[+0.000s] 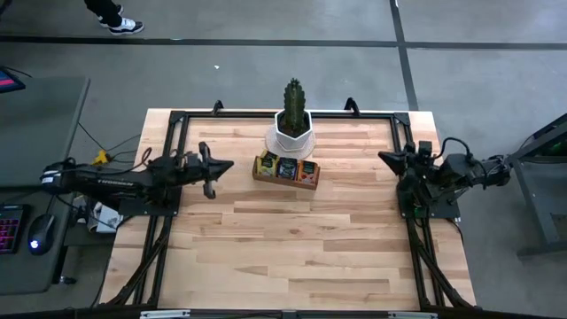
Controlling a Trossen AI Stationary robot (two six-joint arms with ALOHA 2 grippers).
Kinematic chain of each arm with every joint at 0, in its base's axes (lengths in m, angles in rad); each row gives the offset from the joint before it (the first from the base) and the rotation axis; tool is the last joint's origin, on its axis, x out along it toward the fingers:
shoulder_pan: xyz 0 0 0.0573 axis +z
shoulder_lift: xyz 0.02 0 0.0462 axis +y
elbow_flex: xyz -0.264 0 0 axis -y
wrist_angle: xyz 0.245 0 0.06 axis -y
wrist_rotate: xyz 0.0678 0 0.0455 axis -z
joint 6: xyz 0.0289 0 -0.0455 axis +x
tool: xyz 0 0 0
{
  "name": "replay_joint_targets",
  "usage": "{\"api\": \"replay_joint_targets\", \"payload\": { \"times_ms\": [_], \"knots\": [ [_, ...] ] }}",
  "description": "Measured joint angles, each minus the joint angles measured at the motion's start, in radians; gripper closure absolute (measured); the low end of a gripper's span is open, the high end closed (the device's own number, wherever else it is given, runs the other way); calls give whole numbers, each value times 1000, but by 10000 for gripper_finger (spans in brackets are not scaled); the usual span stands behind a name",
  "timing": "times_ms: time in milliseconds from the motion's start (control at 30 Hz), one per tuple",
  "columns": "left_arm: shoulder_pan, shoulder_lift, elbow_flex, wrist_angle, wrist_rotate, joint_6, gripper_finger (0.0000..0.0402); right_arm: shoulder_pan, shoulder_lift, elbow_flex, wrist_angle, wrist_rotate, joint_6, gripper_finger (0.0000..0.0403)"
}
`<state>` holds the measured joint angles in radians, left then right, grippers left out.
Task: Pick & Place Tea
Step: Return to Home Position
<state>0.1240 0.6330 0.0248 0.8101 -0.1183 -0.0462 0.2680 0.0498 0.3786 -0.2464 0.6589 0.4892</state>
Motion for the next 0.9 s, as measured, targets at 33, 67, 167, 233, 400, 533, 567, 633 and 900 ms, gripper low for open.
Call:
{"api": "replay_joint_targets", "payload": {
  "times_ms": [33, 67, 167, 233, 400, 533, 567, 633, 900],
  "knots": [
    [3, -26, 1, -57, 17, 13, 401, 0, 1, 0, 0, 18, -1, 403],
    [8, -43, 1, -63, 31, 25, 401, 0, 3, 0, 5, 28, -1, 403],
    [28, -59, -1, -75, 60, 47, 401, 0, 15, -34, 83, 43, 3, 403],
    [46, -71, -1, -73, 90, 62, 401, 0, 16, -112, 246, 29, -13, 403],
    [105, -89, -2, -67, 185, 60, 401, 0, 30, -325, 714, 79, -146, 403],
    [158, -95, -2, -62, 250, 60, 401, -13, 40, -360, 792, 108, -195, 403],
    [171, -95, -3, -62, 267, 60, 401, -23, 42, -360, 797, 96, -201, 403],
    [196, -95, -3, -65, 290, 60, 401, -51, 40, -368, 812, 65, -203, 403],
    [294, -95, -4, -79, 359, 98, 401, -207, 40, -369, 722, -105, -175, 403]
  ]
}}
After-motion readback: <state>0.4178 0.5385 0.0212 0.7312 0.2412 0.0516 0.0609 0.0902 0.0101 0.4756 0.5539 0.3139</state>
